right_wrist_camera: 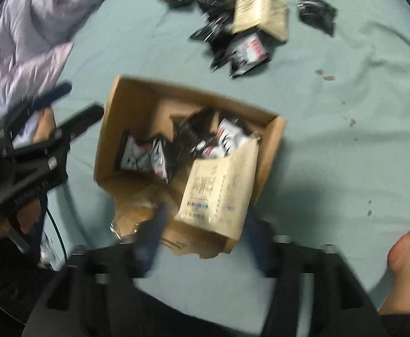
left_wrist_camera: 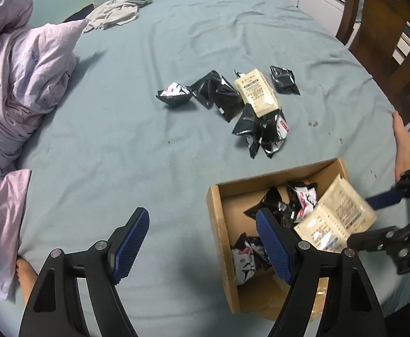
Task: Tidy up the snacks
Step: 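Carry the beige packet into the box and open the right gripper, then grasp a white deer-print packet with the right gripper while the left gripper grasps a black packet, then lower the black packet into the box and open the left gripper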
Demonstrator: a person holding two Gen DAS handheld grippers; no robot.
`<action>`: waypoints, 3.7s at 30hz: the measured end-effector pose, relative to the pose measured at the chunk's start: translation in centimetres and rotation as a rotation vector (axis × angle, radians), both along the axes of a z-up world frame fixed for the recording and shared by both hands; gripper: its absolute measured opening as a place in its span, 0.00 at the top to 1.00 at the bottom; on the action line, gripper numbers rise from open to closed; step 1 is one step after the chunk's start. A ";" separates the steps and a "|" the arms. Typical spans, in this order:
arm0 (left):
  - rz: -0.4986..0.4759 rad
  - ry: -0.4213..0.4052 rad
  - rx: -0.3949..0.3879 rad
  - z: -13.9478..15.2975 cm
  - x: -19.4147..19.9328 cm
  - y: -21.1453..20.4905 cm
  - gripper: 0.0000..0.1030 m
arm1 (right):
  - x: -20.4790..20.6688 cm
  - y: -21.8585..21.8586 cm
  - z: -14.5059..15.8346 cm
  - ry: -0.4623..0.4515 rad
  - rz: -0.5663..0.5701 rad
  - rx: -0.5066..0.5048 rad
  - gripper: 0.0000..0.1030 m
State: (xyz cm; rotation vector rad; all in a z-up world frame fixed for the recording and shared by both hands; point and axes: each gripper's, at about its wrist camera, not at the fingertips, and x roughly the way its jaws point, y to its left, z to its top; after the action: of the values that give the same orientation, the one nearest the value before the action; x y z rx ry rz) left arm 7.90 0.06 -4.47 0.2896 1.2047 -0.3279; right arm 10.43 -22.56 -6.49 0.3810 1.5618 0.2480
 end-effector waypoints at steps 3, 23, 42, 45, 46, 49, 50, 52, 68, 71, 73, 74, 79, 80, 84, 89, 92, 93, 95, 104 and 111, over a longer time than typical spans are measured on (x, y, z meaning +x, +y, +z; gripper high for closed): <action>0.002 -0.011 -0.005 0.5 0.4 -0.3 0.23 | 0.5 -1.4 0.9 -0.021 -0.061 0.012 0.39; -0.001 -0.031 -0.014 1.2 2.9 -2.6 0.23 | 5.7 -5.0 -2.1 -0.158 -0.175 -0.131 0.39; 0.095 0.089 -0.039 -2.0 6.3 -2.7 0.23 | 11.0 0.5 -7.9 -0.236 0.094 -0.156 0.70; 0.100 0.090 -0.037 -2.1 6.5 -2.8 0.23 | 10.7 -0.8 -7.3 -0.236 0.046 -0.109 0.73; 0.100 0.089 -0.032 -2.1 6.5 -2.9 0.23 | 10.4 -1.2 -6.8 -0.241 0.038 -0.092 0.73; 0.093 0.097 -0.014 -2.3 6.7 -3.5 0.23 | 9.6 -2.5 -5.1 -0.276 0.015 -0.055 0.73; 0.084 0.097 -0.002 -2.4 6.9 -3.9 0.23 | 9.3 -3.2 -4.5 -0.285 0.000 -0.041 0.73; 0.064 0.098 0.025 -2.7 7.1 -4.7 0.23 | 8.3 -4.7 -3.2 -0.306 -0.048 -0.014 0.73; -0.063 0.242 0.236 -9.1 12.0 -14.3 0.23 | 2.4 -13.7 1.1 -0.318 -0.252 0.044 0.73; -0.089 0.256 0.268 -10.4 11.9 -14.5 0.38 | 2.1 -14.0 1.3 -0.322 -0.247 0.047 0.73; -0.101 0.273 0.277 -10.9 11.8 -14.3 0.55 | 2.0 -14.1 1.3 -0.324 -0.243 0.045 0.73; -0.099 0.257 0.265 -10.6 11.7 -14.0 0.59 | 1.9 -14.2 1.3 -0.324 -0.245 0.044 0.73; -0.080 0.179 0.171 -6.9 10.9 -12.1 0.63 | 1.7 -14.4 2.0 -0.323 -0.250 0.028 0.73; -0.077 0.155 0.159 -5.5 10.4 -11.5 0.63 | 1.6 -14.5 2.4 -0.324 -0.253 0.026 0.73; -0.091 0.112 0.093 -1.2 8.1 -9.4 0.63 | 0.9 -14.4 4.1 -0.337 -0.252 -0.004 0.73; -0.157 0.060 0.064 2.6 3.5 -7.5 0.63 | -0.5 -13.1 6.3 -0.339 -0.213 -0.100 0.73; -0.209 0.055 0.044 3.6 1.3 -6.6 0.63 | -1.1 -11.6 7.7 -0.332 -0.169 -0.165 0.73; -0.224 0.050 0.045 3.7 0.5 -6.6 0.63 | -1.3 -11.2 8.1 -0.333 -0.162 -0.175 0.73; -0.256 0.049 0.053 3.9 -1.2 -6.5 0.63 | -1.7 -10.3 9.1 -0.333 -0.151 -0.180 0.73; -0.254 0.111 0.111 1.2 -2.4 -5.9 0.63 | -3.5 -7.0 11.6 -0.350 -0.076 -0.206 0.73; -0.276 0.140 0.161 -1.2 -2.9 -6.5 0.61 | -4.5 -6.2 12.0 -0.323 -0.065 -0.159 0.73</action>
State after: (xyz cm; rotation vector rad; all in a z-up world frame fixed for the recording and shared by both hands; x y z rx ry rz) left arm 5.05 -6.39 -5.69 0.5833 1.3337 -0.4975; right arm 5.97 -28.79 5.52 0.2526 1.2400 0.1264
